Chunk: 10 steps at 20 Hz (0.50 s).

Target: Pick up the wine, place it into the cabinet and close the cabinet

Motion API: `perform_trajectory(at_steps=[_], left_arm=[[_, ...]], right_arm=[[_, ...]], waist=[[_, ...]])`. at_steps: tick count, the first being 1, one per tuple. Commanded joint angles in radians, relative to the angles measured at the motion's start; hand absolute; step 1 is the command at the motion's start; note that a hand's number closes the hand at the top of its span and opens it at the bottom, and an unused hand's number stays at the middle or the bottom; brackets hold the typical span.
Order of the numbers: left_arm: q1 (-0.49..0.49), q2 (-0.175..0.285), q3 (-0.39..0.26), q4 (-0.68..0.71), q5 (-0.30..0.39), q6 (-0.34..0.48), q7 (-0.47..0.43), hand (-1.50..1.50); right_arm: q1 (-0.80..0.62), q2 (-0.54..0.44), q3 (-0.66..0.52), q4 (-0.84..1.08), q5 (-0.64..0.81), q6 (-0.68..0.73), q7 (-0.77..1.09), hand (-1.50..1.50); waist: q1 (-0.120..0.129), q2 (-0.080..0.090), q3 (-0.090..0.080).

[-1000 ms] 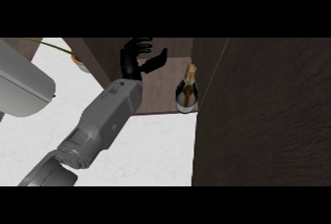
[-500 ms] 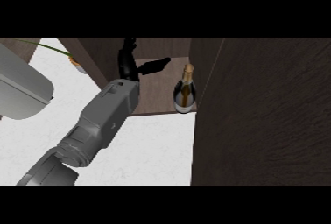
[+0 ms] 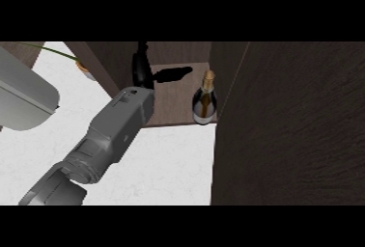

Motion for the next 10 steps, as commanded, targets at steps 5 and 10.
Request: perform_trajectory(at_steps=[5,10], left_arm=[[0.007,0.039,0.024,-0.028,-0.014,-0.1,-0.074,-1.5],[0.064,0.013,0.048,-0.129,-0.002,-0.18,-0.114,-1.5]], right_arm=[[0.023,-0.015,-0.039,-0.116,-0.111,0.007,0.042,-1.5],[0.007,0.009,-0.013,-0.122,-0.051,-0.036,0.083,-1.5]], waist=[[0.022,-0.003,-0.003],[0.053,-0.016,-0.003]])
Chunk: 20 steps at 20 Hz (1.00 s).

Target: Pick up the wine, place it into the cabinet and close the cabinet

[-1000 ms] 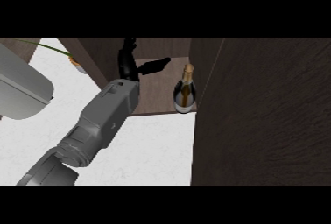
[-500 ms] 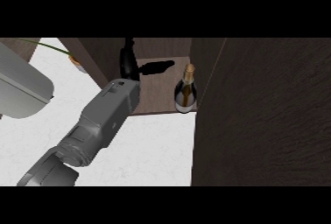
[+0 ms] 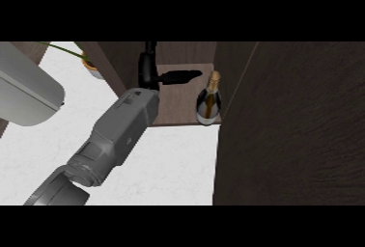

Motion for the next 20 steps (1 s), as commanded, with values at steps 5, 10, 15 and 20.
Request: perform_trajectory(at_steps=[5,10,15,20], left_arm=[[0.079,-0.001,0.017,-0.145,-0.007,-0.052,-0.047,-1.5],[0.146,0.002,-0.016,-0.298,-0.025,-0.043,0.007,-1.5],[0.267,-0.007,-0.064,-0.487,-0.041,-0.017,0.071,-1.5],[0.439,0.019,-0.133,-0.7,-0.072,-0.007,0.092,-1.5]], right_arm=[[0.008,-0.022,-0.046,-0.179,-0.106,-0.026,0.12,-1.5],[0.032,-0.008,-0.051,-0.187,-0.092,-0.046,0.111,-1.5],[0.077,-0.023,-0.021,-0.203,-0.076,-0.024,0.087,-1.5],[0.073,-0.016,-0.002,-0.209,-0.062,-0.042,0.097,-1.5]], waist=[[0.036,-0.014,0.0],[0.053,-0.024,0.0],[0.054,-0.027,0.001],[0.055,-0.024,0.0]])
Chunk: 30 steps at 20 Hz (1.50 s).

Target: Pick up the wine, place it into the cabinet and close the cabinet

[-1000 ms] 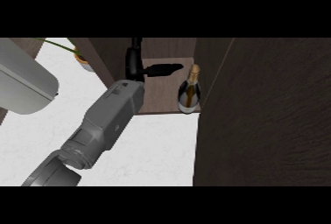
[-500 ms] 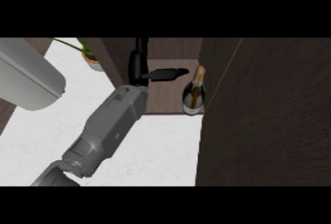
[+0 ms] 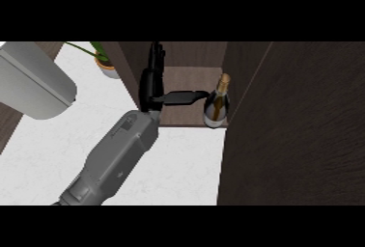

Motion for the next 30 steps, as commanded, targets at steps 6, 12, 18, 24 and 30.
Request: perform_trajectory(at_steps=[6,12,18,24,30], left_arm=[[0.29,0.037,-0.123,-0.43,-0.034,0.051,0.107,-1.5],[0.487,0.093,-0.228,-0.719,-0.094,0.131,0.161,-1.5],[0.624,0.084,-0.292,-0.842,-0.143,0.161,0.14,-1.5],[0.804,0.182,-0.306,-0.976,-0.152,0.135,0.083,-1.5],[0.932,0.278,-0.299,-1.101,-0.158,0.111,0.061,-1.5]], right_arm=[[0.065,-0.029,0.002,-0.204,-0.059,-0.004,0.048,-1.5],[0.037,-0.031,0.038,-0.221,-0.037,-0.03,0.084,-1.5],[0.053,-0.058,0.07,-0.251,-0.029,-0.023,0.116,-1.5],[0.06,-0.176,0.178,-0.202,-0.034,0.124,0.123,1.5],[0.058,-0.184,0.331,-0.192,-0.07,0.165,0.139,1.5]], waist=[[-0.006,0.001,0.001],[-0.009,0.005,0.0],[-0.02,0.009,-0.001],[-0.015,0.005,-0.001],[-0.007,0.007,-0.001]])
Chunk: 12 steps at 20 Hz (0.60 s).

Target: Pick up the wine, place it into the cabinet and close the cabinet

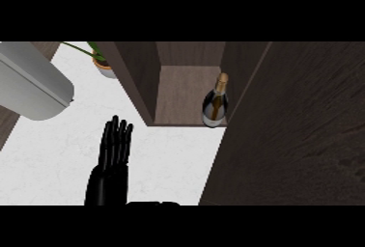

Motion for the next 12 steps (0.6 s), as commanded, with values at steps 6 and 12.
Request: perform_trajectory(at_steps=[6,12], left_arm=[[0.198,0.174,0.067,-0.206,0.047,-0.083,-0.009,-1.5],[0.315,0.25,0.169,-0.275,0.115,-0.156,-0.057,-1.5]], right_arm=[[-0.039,0.004,0.202,-0.2,-0.004,0.0,0.139,1.5],[-0.164,0.139,0.347,-0.092,0.062,-0.09,0.235,1.5]], waist=[[0.004,0.0,-0.001],[0.022,-0.005,-0.005]])
